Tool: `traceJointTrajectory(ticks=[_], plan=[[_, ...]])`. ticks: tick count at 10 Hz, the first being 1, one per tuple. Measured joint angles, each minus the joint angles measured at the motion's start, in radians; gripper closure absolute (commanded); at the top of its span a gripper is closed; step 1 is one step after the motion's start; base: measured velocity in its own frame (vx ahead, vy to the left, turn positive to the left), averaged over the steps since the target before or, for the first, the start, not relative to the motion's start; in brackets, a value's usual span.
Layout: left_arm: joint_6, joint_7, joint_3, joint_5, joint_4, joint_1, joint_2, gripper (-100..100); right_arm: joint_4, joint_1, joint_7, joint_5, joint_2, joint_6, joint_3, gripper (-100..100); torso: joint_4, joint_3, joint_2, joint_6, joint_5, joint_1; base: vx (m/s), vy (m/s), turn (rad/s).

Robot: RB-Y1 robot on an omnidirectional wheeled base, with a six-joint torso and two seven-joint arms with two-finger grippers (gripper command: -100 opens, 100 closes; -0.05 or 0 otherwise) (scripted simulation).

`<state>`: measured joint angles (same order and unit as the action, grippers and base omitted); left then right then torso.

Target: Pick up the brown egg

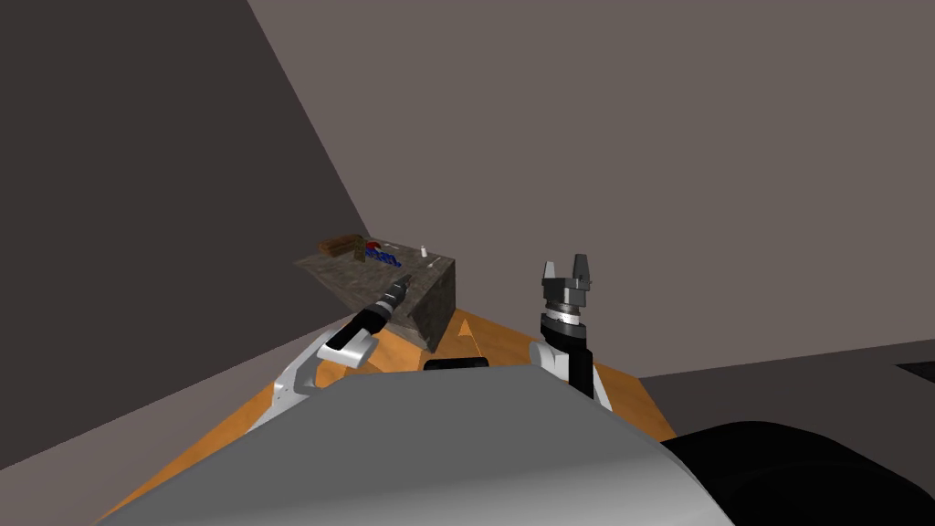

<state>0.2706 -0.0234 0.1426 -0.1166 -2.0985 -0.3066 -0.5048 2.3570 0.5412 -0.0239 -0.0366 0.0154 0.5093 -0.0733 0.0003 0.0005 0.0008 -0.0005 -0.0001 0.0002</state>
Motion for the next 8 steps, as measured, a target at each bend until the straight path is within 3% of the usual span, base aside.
traceJointTrajectory(ticks=[8], plan=[[0.182,-0.022,-0.007,-0.007,0.089,0.078,-0.044,-100,0.000,0.000,0.000,0.000,0.000,0.000,0.000,0,0.000,0.000,-0.001,0.000,0.000,0.001,-0.008,0.001,-0.080]])
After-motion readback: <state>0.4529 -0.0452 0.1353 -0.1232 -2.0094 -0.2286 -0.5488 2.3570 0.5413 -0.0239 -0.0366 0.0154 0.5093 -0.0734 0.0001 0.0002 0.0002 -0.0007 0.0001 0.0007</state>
